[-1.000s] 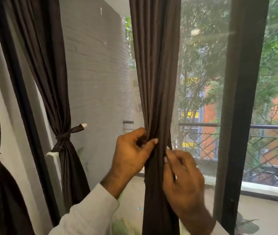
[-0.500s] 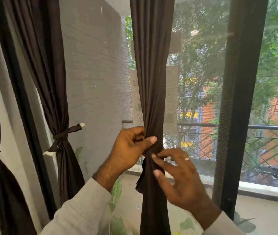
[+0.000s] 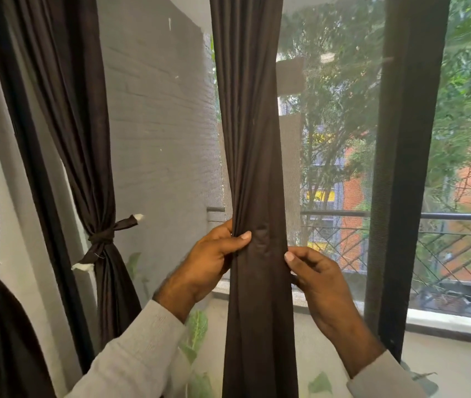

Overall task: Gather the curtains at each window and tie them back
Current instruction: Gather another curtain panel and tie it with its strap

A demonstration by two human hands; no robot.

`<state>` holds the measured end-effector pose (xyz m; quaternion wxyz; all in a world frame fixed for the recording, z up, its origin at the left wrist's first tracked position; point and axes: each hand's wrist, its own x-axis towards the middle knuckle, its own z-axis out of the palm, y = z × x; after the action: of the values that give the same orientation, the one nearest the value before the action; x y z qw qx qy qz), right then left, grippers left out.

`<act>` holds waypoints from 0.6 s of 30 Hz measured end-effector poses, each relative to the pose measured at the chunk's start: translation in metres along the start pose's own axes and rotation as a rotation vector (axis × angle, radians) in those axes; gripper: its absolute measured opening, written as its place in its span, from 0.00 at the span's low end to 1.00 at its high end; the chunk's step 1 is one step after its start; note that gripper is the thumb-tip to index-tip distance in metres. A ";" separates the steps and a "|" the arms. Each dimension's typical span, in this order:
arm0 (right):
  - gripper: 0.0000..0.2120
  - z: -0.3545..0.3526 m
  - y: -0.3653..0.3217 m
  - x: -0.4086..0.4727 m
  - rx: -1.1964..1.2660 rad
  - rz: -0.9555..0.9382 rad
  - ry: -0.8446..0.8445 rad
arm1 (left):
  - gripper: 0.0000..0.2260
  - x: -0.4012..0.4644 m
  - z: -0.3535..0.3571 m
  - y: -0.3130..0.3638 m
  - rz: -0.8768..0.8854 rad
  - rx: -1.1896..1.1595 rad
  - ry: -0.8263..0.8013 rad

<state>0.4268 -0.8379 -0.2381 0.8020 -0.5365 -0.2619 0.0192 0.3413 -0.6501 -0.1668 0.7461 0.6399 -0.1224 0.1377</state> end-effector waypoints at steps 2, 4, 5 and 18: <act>0.15 -0.002 -0.002 0.002 0.062 0.071 -0.069 | 0.19 0.000 -0.003 0.001 -0.036 -0.076 0.003; 0.17 -0.003 -0.005 0.000 0.152 0.172 -0.145 | 0.18 0.000 -0.003 0.002 -0.058 -0.125 0.017; 0.18 -0.003 -0.005 -0.001 0.174 0.189 -0.157 | 0.18 0.000 -0.002 0.003 -0.056 -0.123 0.014; 0.09 0.008 0.021 -0.029 -1.011 -0.869 0.270 | 0.09 0.014 0.012 -0.017 0.506 0.944 0.516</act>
<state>0.4034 -0.8313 -0.2659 0.4133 -0.6892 -0.3281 -0.4965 0.3602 -0.6641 -0.1760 0.3307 0.7993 -0.0112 0.5017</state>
